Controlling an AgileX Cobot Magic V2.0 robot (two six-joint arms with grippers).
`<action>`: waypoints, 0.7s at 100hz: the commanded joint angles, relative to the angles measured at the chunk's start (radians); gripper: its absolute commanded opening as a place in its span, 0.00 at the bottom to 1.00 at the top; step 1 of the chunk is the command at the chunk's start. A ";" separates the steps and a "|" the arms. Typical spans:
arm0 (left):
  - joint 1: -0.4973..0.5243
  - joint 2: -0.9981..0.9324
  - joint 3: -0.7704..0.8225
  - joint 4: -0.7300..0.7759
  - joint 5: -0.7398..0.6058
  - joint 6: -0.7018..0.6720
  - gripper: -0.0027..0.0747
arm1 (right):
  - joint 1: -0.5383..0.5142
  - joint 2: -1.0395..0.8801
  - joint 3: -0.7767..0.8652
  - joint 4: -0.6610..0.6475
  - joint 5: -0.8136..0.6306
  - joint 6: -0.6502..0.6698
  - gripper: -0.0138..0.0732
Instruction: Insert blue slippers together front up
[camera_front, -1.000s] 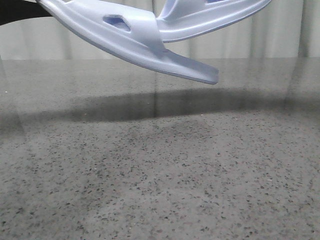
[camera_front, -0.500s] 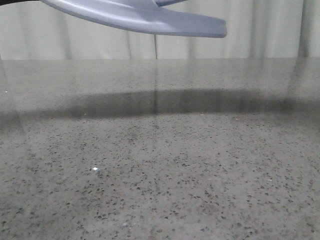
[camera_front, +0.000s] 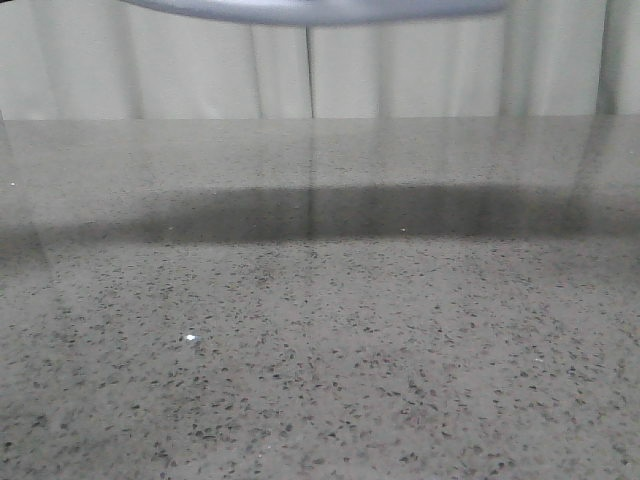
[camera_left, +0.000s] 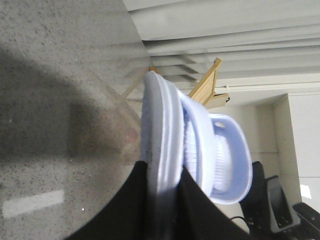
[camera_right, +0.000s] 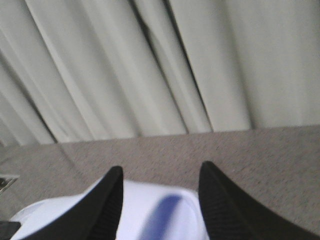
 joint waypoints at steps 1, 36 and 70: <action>-0.003 -0.024 -0.031 -0.075 0.036 -0.005 0.07 | -0.006 -0.040 -0.032 -0.003 -0.061 -0.025 0.58; -0.003 -0.024 -0.018 -0.015 -0.017 -0.009 0.07 | -0.006 -0.063 -0.028 -0.008 -0.067 -0.025 0.62; -0.003 0.019 0.059 -0.007 0.006 0.022 0.07 | -0.006 -0.063 -0.028 -0.008 -0.067 -0.025 0.62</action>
